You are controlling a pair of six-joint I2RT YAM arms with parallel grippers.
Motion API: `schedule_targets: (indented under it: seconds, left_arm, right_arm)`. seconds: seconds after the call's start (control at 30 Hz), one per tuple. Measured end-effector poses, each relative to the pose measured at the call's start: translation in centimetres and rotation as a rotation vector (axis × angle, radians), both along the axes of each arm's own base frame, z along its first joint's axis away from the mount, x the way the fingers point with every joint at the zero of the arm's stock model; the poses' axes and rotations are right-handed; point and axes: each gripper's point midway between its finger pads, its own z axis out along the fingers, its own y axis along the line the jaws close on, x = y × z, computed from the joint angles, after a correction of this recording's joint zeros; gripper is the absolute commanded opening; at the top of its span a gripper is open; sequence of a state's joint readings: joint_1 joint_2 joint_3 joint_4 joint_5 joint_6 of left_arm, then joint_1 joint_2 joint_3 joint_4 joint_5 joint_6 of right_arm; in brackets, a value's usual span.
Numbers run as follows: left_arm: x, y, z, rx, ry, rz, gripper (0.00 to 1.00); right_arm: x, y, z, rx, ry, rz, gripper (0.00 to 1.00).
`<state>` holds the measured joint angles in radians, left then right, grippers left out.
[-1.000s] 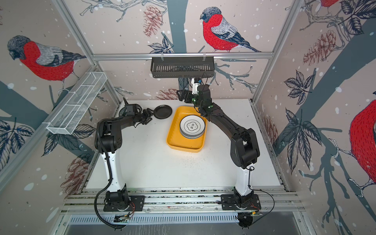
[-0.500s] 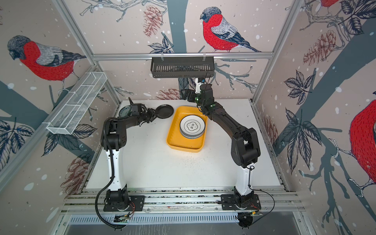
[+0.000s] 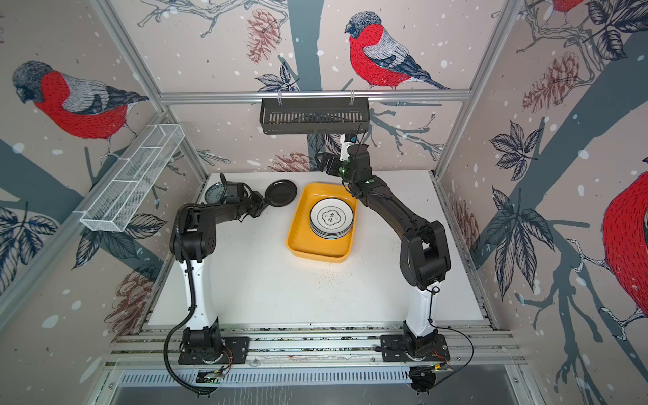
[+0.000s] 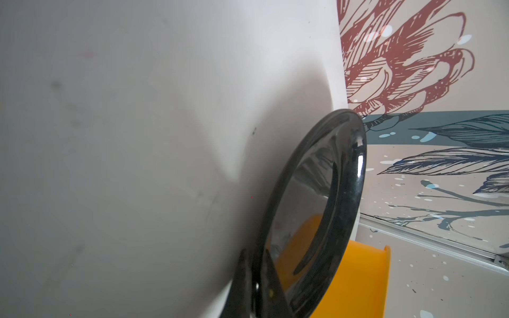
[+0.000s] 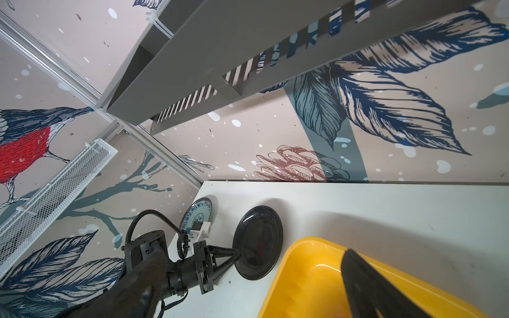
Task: Place the plates into the plastic bin on the countertop
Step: Pick up the plate from the top-center of the table, then place the plate in the plastic bin.
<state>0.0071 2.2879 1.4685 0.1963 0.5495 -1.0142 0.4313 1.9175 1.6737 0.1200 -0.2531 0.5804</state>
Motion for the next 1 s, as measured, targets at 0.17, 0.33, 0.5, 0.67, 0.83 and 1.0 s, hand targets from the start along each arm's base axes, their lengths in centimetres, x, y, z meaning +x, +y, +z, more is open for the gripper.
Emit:
schedule_targets:
  seconds: [0.17,0.33,0.5,0.67,0.83,1.0]
  left_arm:
    - [-1.5,-0.1,2.1,-0.032,-0.007,0.013,0.0]
    - [-3.1,-0.6,6.2,-0.09,-0.088,0.005,0.0]
    - [-5.1,-0.9,9.4,-0.112,-0.13,-0.002,0.0]
    - [-6.1,-1.6,12.8,-0.093,-0.191,-0.049,0.0]
    - [-6.8,-4.7,14.6,-0.05,-0.206,-0.176,0.0]
    - [-7.6,-8.4,16.0,0.025,-0.211,-0.312,0.0]
  right_arm:
    - [-1.0,-0.4,0.1,-0.005,0.011,0.0,1.0]
    - [-2.6,-1.3,0.3,-0.009,0.016,-0.002,1.0]
    - [-4.1,-2.7,0.9,-0.017,0.007,-0.036,0.99]
    - [-5.4,-4.4,1.4,-0.028,0.002,-0.088,1.0]
    - [-7.1,-7.0,1.4,-0.052,0.02,-0.186,0.99]
    - [-9.5,-9.8,1.0,-0.054,0.045,-0.285,1.0]
